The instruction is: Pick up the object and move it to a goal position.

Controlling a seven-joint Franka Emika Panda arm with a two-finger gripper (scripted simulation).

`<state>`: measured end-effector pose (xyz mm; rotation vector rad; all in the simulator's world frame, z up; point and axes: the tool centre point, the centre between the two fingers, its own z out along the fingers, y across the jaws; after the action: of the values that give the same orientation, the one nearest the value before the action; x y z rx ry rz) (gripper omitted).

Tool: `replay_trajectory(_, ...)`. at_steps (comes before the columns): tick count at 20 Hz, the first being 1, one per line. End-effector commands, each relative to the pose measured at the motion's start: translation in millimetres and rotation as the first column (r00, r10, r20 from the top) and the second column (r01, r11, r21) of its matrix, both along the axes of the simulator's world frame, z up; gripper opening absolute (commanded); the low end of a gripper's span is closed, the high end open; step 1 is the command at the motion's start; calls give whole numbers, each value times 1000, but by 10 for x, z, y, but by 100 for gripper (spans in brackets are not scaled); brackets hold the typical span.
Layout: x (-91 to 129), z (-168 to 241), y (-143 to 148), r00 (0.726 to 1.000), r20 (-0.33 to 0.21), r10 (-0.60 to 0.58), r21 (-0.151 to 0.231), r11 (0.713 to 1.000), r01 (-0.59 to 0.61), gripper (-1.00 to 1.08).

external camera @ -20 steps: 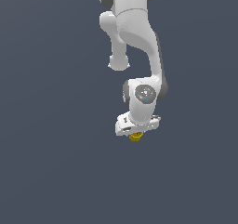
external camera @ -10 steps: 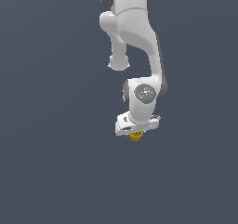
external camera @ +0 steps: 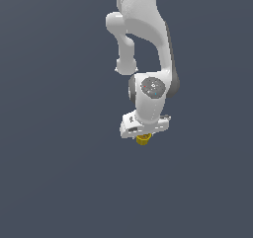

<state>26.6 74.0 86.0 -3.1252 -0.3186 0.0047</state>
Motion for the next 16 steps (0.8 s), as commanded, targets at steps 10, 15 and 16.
replay_trajectory(10, -211, 1067, -224, 1000, 3, 0, 0, 1000, 0, -100)
replay_trajectory(15, -281, 1468, -309, 1000, 3, 0, 1, 1000, 0, -100)
replay_trajectory(16, -292, 1533, -323, 1000, 3, 0, 1, 1000, 0, -100)
